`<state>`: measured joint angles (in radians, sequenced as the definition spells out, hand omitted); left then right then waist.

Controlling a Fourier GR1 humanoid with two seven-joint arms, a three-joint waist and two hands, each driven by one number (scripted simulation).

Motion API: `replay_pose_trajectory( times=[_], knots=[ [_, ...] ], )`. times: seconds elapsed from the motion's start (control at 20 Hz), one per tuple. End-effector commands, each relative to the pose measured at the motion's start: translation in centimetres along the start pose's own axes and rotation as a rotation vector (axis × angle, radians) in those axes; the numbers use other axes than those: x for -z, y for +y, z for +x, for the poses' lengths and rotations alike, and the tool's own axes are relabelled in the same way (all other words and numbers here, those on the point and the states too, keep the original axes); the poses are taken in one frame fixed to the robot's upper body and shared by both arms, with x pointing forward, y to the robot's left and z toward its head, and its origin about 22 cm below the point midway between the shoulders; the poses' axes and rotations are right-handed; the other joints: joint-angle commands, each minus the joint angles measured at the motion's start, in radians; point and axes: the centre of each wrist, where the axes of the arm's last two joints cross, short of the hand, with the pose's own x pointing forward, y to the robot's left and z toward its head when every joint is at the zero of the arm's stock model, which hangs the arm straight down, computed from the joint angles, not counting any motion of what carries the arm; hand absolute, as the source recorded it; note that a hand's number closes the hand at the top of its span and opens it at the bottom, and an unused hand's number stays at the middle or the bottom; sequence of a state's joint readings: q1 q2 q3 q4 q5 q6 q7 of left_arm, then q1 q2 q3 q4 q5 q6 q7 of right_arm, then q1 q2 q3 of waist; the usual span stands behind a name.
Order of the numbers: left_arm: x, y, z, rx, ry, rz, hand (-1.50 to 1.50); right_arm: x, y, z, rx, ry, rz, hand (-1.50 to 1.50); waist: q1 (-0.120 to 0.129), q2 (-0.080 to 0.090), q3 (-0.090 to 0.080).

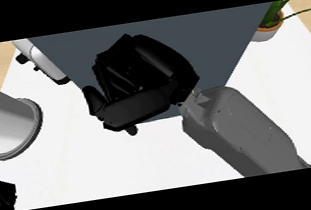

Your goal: Pick up the wine, place it into the cabinet and close the cabinet

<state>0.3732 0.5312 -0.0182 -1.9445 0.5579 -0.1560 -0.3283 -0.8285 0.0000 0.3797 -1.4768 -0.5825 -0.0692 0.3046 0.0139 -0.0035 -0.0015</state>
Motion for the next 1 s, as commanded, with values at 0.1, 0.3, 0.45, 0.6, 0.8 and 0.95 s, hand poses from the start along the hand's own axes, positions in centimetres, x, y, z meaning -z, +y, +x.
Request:
replay_pose_trajectory(
  times=[0.1,0.3,0.45,0.6,0.8,0.95],
  knots=[
    [1.3,-0.7,-0.1,-0.008,0.010,0.002,1.50,1.4,-2.2,-2.3,-0.030,0.000,-0.085,1.50,0.001,0.006,0.001],
    [0.9,0.8,0.5,0.002,0.001,0.003,1.50,1.2,-5.9,-2.4,-0.046,0.020,-0.121,1.50,0.005,0.009,0.001],
    [0.1,-0.1,0.0,0.023,0.009,-0.004,1.50,-0.2,-8.9,-1.6,-0.063,0.022,-0.149,1.50,0.013,0.010,0.001],
    [0.6,0.1,0.5,0.014,-0.012,-0.008,1.50,-0.2,-9.8,-1.9,-0.073,0.019,-0.156,1.50,0.025,0.016,0.001],
    [0.7,-0.1,0.0,-0.006,-0.008,-0.020,1.50,-0.7,-10.1,-1.3,-0.079,0.018,-0.139,1.50,0.022,0.018,0.000],
    [1.2,-0.2,-1.0,-0.021,0.004,-0.009,1.50,-0.5,-9.3,-1.1,-0.092,0.010,-0.113,1.50,0.003,0.020,-0.001]
  ],
)
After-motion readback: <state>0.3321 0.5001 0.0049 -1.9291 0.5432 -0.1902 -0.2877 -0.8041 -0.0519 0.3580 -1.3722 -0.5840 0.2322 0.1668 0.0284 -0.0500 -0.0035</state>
